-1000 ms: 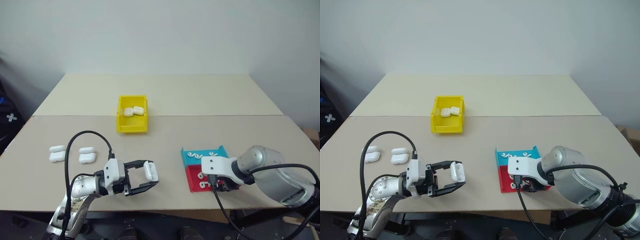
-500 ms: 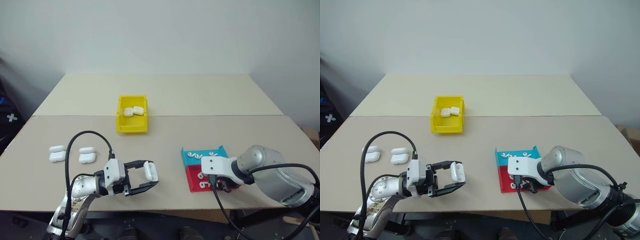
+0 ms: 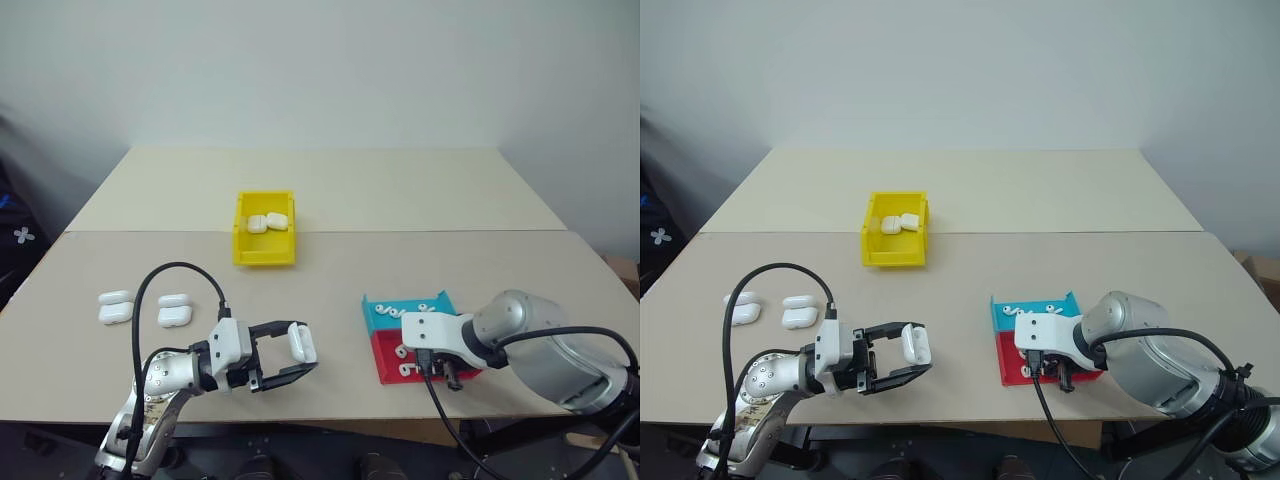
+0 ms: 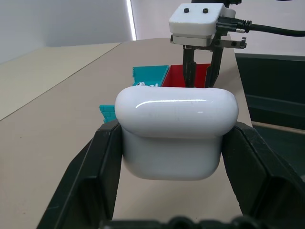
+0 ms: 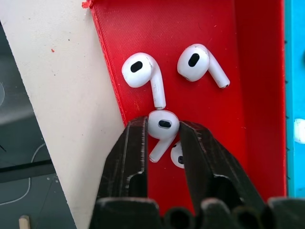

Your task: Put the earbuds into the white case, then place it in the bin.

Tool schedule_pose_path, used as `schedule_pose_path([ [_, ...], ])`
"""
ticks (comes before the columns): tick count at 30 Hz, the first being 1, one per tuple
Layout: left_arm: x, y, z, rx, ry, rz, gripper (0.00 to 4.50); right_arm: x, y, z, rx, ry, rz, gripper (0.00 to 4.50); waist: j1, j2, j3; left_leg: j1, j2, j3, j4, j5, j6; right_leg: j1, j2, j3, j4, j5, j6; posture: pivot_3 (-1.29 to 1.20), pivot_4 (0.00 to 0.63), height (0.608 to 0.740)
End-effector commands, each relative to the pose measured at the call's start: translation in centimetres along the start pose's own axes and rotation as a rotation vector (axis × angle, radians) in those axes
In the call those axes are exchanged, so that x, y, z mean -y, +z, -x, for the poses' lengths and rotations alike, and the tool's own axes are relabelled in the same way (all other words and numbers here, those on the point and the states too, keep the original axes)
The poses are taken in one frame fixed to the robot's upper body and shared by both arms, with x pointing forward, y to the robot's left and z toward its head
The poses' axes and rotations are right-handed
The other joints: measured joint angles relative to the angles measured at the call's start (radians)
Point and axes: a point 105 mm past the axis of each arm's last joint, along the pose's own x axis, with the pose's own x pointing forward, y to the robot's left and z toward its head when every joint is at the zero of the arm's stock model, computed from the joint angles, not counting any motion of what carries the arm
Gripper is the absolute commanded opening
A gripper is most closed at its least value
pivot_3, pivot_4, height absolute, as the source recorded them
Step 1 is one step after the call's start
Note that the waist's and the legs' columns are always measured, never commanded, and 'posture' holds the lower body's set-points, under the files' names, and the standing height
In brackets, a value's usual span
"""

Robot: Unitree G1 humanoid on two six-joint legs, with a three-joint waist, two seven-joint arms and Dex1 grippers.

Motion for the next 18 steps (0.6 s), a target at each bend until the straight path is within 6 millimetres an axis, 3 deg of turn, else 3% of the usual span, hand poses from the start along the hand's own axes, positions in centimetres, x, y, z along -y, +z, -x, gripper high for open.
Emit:
schedule_pose_path([
  [1, 0.04, 0.66, -0.15, 0.028, -0.002, -0.029, 2.80, 0.33, 0.37, 0.45, 0.002, -0.028, 0.024, 1.29, 0.000, 0.000, 0.000, 0.000, 0.000, 0.000, 0.000, 0.000, 0.000, 0.000, 0.000, 0.000, 0.000, 0.000, 0.000, 0.00, 0.150, 0.740],
  [10, -0.04, 0.62, -0.15, 0.027, 0.000, -0.031, 2.80, 0.34, 0.25, 0.34, -0.003, -0.029, 0.027, 1.29, 0.000, 0.000, 0.000, 0.000, 0.000, 0.000, 0.000, 0.000, 0.000, 0.000, 0.000, 0.000, 0.000, 0.000, 0.000, 0.00, 0.150, 0.740],
  [14, -0.01, 0.63, -0.17, 0.026, -0.003, -0.031, 2.80, 0.30, 0.14, 0.36, -0.006, -0.032, 0.029, 0.66, 0.000, 0.000, 0.000, 0.000, 0.000, 0.000, 0.000, 0.000, 0.000, 0.000, 0.000, 0.000, 0.000, 0.000, 0.000, 0.00, 0.150, 0.740],
  [18, -0.06, 0.64, -0.15, 0.028, -0.005, -0.030, 2.80, 0.33, 0.18, 0.41, -0.004, -0.035, 0.033, 0.66, 0.000, 0.000, 0.000, 0.000, 0.000, 0.000, 0.000, 0.000, 0.000, 0.000, 0.000, 0.000, 0.000, 0.000, 0.000, 0.00, 0.150, 0.740],
])
